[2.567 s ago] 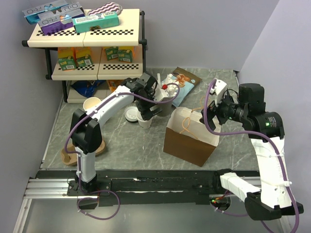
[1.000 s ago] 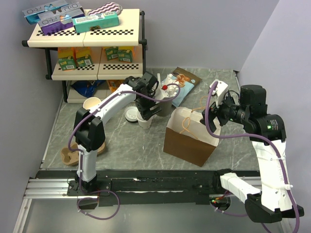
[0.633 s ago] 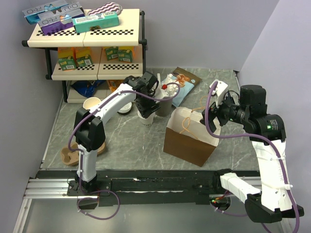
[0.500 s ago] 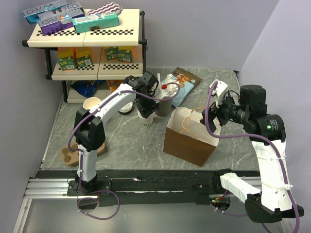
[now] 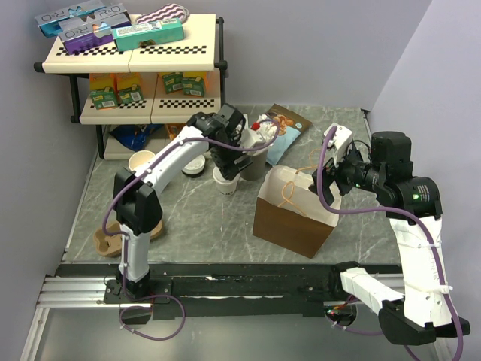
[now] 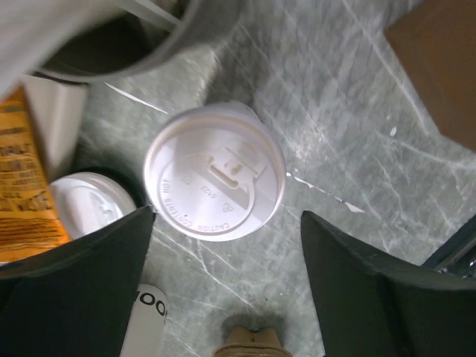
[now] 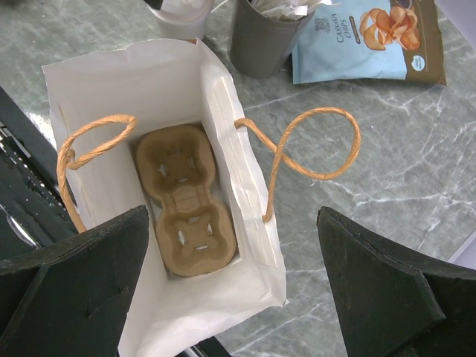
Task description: Pack the takeout coffee
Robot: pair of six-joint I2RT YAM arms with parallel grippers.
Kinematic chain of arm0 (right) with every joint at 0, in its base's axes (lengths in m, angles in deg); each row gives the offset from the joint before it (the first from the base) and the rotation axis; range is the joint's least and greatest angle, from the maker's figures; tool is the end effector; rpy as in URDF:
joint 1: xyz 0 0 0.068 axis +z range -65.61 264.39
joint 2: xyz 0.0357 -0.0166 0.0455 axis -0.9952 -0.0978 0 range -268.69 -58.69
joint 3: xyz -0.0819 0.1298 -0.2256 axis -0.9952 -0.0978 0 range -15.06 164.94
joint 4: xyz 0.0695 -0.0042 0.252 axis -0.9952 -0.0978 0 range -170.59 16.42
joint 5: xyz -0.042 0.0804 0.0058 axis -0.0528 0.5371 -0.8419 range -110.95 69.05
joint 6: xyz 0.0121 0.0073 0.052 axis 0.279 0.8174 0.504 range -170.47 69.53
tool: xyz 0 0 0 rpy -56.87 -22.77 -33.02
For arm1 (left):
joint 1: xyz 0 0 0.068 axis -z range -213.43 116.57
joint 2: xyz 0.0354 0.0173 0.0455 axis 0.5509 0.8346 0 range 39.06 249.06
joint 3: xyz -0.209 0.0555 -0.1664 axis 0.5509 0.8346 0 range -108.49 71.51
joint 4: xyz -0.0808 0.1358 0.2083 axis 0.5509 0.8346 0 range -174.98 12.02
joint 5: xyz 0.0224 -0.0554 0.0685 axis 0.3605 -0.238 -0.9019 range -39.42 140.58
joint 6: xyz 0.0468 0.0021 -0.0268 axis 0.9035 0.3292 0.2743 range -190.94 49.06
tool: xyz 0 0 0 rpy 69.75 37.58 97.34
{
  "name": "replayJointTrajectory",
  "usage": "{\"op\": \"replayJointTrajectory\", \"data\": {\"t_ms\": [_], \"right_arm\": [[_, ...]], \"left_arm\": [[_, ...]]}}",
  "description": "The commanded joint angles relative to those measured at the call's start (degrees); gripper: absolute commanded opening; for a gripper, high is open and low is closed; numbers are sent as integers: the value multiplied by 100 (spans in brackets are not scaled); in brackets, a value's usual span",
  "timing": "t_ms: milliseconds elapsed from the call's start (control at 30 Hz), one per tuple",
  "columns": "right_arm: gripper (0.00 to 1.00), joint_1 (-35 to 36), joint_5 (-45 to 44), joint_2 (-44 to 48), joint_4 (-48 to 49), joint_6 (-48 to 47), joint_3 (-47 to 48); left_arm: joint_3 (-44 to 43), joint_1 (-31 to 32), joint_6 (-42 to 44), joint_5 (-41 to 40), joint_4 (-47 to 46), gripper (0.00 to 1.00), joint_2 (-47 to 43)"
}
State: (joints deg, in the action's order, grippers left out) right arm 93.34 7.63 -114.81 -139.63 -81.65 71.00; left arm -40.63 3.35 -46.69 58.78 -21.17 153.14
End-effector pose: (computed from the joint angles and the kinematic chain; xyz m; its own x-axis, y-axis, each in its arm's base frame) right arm 0.1358 0.0386 0.4450 -0.2295 -0.4964 -0.8372 -0.7450 0.6431 -0.1771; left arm 0.3330 -0.2551 0.3066 -0.4031 0.8089 -0.4280 0.8831 0.4666 0.0502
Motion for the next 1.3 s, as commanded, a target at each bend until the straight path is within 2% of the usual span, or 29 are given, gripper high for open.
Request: {"op": "replayJointTrajectory", "data": {"t_ms": [0,133,200,1267], "right_arm": [[100,-43,104,13,135,-2,77],[100,-43,113,-5,135,-2,86],[100,-43,122,-13,127,-2,86],[100,-86,122,83,91,7,-19]], "left_arm": [[-326,-12,9,-55,-62,89,-369],[-335,-12,27,-39,52,92,-211],[-335,-12,-43,-56,44,100,-106],[-485,-109,-175,-56,87,99,527]]}}
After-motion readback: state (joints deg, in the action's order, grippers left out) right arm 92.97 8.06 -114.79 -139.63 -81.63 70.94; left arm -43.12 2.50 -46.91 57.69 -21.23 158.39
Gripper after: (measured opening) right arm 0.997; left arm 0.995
